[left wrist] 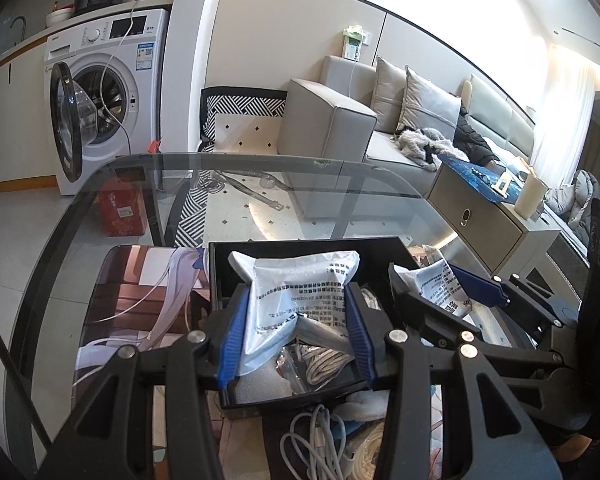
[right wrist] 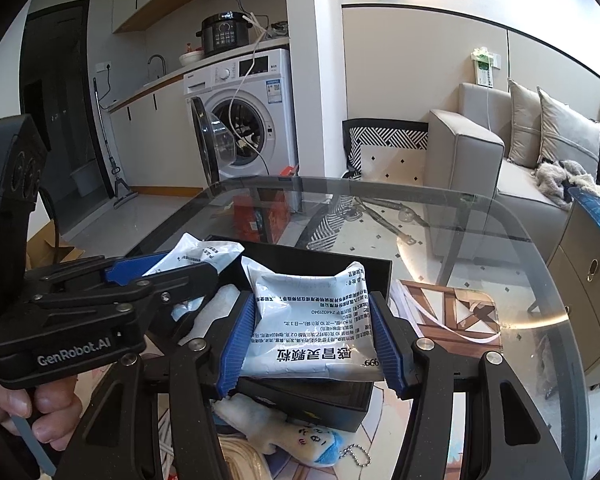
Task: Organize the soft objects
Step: 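Release the right tool's packet into the box while left tool holds its packet above, then open the left tool to drop its white packet into the box, then reach the right tool to the clear bag of white rope and grasp it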
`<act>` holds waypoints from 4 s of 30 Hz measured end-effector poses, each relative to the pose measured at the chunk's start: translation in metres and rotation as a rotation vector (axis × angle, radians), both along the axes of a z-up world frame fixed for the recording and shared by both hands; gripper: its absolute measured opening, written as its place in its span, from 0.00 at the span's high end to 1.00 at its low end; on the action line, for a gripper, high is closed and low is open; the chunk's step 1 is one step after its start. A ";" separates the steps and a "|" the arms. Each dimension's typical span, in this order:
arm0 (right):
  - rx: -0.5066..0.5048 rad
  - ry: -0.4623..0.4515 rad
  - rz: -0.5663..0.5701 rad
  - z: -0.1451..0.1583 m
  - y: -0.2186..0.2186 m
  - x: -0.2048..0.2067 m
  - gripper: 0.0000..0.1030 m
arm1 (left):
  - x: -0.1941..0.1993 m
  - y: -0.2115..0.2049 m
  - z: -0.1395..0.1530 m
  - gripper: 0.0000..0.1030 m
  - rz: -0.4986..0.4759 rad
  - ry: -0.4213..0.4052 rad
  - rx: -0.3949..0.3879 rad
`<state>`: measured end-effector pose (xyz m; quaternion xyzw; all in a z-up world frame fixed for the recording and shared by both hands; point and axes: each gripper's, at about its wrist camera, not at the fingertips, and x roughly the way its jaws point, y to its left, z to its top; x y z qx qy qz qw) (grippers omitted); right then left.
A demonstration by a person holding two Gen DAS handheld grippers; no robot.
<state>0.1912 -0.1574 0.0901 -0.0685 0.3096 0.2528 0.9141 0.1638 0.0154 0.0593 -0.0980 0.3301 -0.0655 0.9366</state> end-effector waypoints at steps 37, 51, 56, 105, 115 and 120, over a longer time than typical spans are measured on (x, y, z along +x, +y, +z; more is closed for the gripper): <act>-0.056 -0.056 -0.035 0.006 -0.026 -0.024 0.12 | -0.002 -0.002 0.000 0.21 -0.006 0.006 0.015; -0.061 -0.027 -0.037 -0.006 -0.040 -0.059 0.01 | -0.053 0.008 -0.007 0.00 0.020 0.005 0.057; -0.057 -0.016 -0.037 -0.013 -0.045 -0.069 0.01 | -0.069 0.004 -0.017 0.00 0.011 0.017 0.095; -0.205 0.222 0.134 -0.091 0.012 -0.080 0.01 | -0.094 0.017 -0.045 0.00 0.047 0.092 0.049; -0.223 0.215 0.162 -0.090 0.029 -0.076 0.19 | -0.092 0.018 -0.048 0.00 0.045 0.102 0.046; -0.210 0.217 0.169 -0.084 0.025 -0.080 0.47 | -0.092 0.018 -0.049 0.00 0.039 0.107 0.046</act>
